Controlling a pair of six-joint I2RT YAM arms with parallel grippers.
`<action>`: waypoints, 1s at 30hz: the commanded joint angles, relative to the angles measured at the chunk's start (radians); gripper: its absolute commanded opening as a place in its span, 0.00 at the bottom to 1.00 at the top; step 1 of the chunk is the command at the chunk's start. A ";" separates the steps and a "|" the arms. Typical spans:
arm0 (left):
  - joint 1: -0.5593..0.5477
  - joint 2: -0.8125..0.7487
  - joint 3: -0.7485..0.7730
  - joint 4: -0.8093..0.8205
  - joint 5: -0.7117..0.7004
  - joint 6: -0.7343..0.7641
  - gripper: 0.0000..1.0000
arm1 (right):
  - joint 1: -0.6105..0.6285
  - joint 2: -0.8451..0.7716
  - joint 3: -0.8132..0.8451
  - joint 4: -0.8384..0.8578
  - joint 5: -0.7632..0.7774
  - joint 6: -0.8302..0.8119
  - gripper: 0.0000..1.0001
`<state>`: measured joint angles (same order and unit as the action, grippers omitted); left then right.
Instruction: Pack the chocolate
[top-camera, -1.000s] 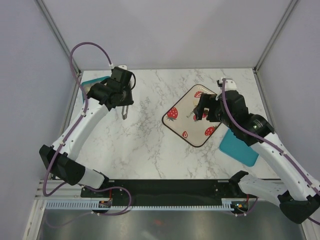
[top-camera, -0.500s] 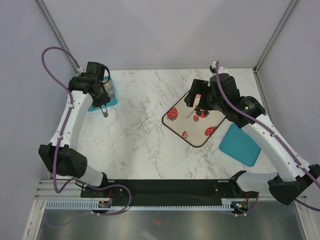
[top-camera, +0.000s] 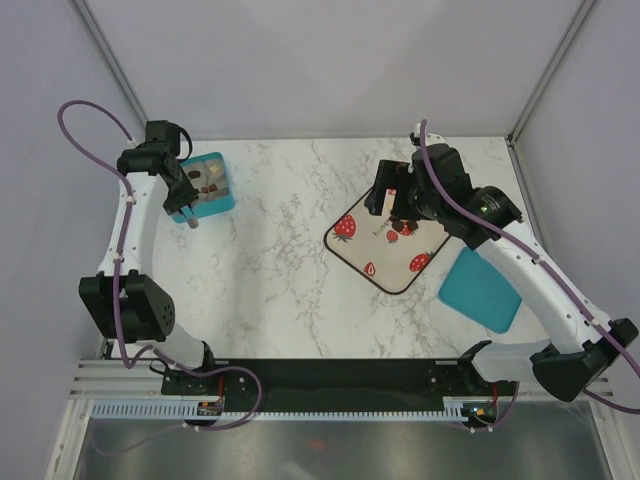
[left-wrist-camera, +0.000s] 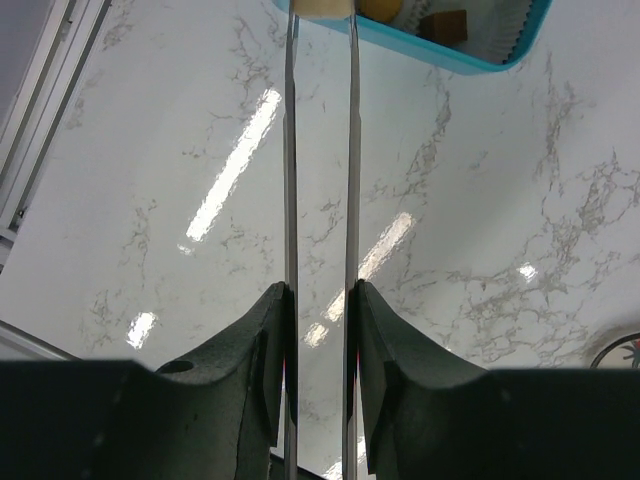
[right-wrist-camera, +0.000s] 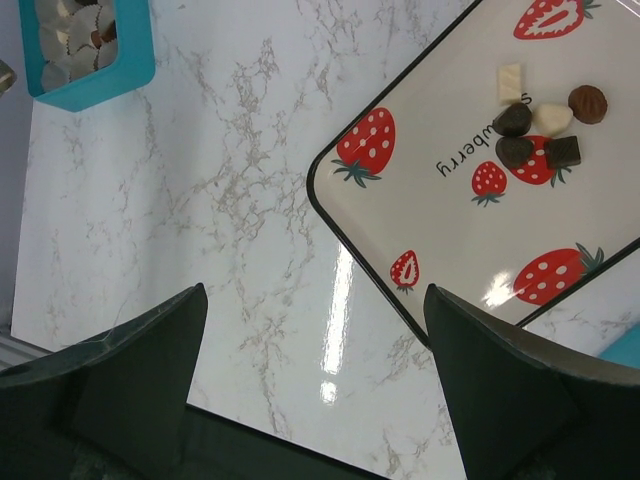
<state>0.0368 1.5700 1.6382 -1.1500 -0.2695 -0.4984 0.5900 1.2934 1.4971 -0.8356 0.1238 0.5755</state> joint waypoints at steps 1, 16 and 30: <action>0.028 0.027 0.061 0.038 0.010 0.050 0.36 | 0.001 0.007 0.046 0.006 -0.006 -0.028 0.98; 0.058 0.148 0.078 0.101 -0.002 0.107 0.40 | -0.005 0.018 0.051 0.001 0.017 -0.054 0.98; 0.063 0.252 0.120 0.121 -0.059 0.129 0.40 | -0.036 0.038 0.060 0.000 0.020 -0.071 0.98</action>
<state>0.0906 1.8091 1.7046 -1.0592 -0.2813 -0.4057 0.5632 1.3266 1.5082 -0.8398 0.1329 0.5232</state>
